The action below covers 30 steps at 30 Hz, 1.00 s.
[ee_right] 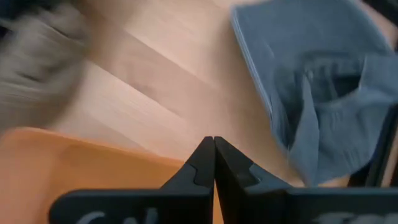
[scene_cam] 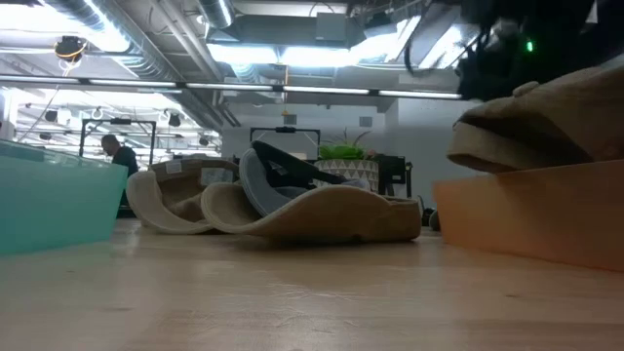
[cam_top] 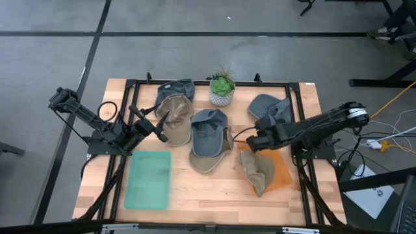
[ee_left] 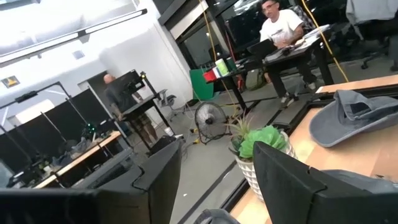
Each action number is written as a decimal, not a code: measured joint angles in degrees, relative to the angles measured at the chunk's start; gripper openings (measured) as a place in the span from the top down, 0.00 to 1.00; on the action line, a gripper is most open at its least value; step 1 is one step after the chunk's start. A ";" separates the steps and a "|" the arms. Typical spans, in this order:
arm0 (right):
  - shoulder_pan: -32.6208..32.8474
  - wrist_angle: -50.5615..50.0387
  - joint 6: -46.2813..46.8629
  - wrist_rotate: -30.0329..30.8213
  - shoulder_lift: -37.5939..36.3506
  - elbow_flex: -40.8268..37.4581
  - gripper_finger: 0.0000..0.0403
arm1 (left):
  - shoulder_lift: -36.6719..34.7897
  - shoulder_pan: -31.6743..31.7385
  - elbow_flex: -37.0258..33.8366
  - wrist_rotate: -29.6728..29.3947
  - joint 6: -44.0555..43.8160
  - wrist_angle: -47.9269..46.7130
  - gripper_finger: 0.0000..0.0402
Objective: Pick & Place hat
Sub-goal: Put the bottom center blue cap into the green bin
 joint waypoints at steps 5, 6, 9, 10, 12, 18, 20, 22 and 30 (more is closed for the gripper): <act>0.06 1.13 -3.81 -0.46 -6.77 4.02 0.98 | 0.00 -0.97 0.00 1.64 -1.98 -0.01 0.53; 0.45 2.20 -4.23 -0.49 -7.80 4.51 0.98 | 0.00 -1.19 0.00 2.71 -2.56 -0.06 0.53; 1.66 7.69 -5.70 -0.28 -10.03 4.84 0.97 | -0.02 -1.76 0.00 6.80 -5.26 -1.16 0.54; 2.23 10.13 -7.02 -0.28 -10.32 4.84 0.97 | -0.02 -1.92 0.00 8.22 -6.54 -2.14 0.54; 3.53 15.16 -9.90 -0.24 -10.11 4.66 0.96 | -0.02 -2.05 0.00 11.14 -9.36 -4.34 0.54; 7.30 27.16 -15.98 -3.12 -6.86 3.92 0.91 | 0.00 -2.14 -0.02 21.53 -21.10 -12.05 0.54; 8.53 28.96 -16.19 -3.64 -5.68 3.90 0.89 | 0.00 -2.14 -0.02 25.42 -25.05 -13.42 0.54; 9.71 29.72 -15.99 -3.61 -4.54 3.90 0.87 | 0.00 -2.06 0.06 28.44 -28.69 -15.88 0.54; 13.18 33.13 -13.05 -3.61 -0.75 3.88 0.80 | 4.19 3.56 9.63 42.23 -43.46 -39.61 0.58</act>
